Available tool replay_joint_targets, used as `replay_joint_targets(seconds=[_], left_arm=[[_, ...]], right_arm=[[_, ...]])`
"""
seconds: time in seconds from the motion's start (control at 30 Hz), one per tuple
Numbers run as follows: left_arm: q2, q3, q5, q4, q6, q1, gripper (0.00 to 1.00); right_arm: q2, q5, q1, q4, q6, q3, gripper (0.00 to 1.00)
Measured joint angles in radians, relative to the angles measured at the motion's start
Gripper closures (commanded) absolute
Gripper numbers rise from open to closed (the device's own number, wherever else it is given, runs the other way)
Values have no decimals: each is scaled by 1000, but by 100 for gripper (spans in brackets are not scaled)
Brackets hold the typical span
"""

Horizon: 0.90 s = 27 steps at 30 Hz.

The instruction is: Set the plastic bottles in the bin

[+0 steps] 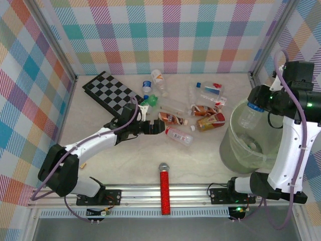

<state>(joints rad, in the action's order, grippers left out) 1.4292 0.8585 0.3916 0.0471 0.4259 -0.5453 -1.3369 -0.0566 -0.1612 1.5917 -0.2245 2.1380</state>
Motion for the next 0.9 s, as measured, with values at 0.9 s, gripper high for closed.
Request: replay_joint_targets(seconds=[0.9], left_arm=[[93, 123, 26, 111, -70, 104, 0]], right_arm=[[105, 186, -352, -330, -23, -875, 87]])
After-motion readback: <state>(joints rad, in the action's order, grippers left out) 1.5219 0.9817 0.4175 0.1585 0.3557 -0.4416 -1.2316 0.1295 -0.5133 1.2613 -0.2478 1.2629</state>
